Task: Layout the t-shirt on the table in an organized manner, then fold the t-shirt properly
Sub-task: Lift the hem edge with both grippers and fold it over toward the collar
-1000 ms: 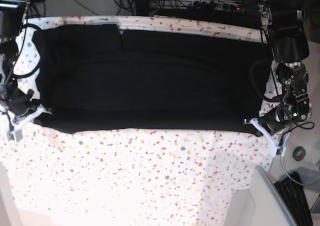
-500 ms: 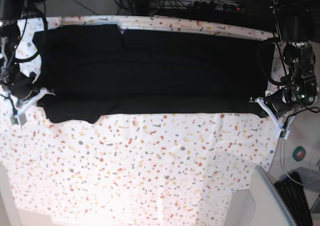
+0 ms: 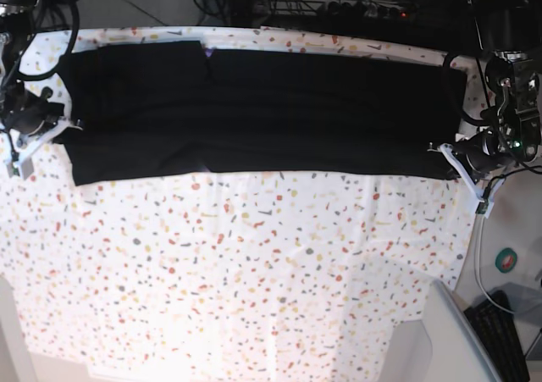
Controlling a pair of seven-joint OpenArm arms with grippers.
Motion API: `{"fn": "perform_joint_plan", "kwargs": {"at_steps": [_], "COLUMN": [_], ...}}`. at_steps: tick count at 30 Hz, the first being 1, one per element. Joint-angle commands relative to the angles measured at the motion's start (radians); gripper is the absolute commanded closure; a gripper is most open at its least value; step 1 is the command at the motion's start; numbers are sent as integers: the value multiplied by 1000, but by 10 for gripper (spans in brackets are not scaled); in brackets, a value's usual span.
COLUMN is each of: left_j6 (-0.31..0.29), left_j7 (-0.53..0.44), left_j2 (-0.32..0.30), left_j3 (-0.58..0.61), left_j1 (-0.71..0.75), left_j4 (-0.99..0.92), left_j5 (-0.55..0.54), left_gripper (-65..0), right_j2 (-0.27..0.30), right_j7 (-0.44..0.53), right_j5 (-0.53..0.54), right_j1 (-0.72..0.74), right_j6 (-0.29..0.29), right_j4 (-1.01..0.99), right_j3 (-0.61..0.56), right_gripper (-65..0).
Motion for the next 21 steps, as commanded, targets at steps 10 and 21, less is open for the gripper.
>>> {"fn": "perform_joint_plan", "kwargs": {"at_steps": [10, 21], "left_j6": [1, 53], "left_j7": [-11, -20], "left_j2": [-18, -16], "left_j3": [-6, -6], "left_j1": [55, 141], "left_j4": [116, 110], "left_j5": [-2, -2], "left_gripper": [0, 0], "right_j2": [1, -57], "right_j7": [-70, -119], "right_j5": [14, 11], "right_j1": [-14, -68], "right_j6": [-2, -3], "right_j4": [132, 195], "right_j3": [11, 9], "right_gripper": [0, 0]}}
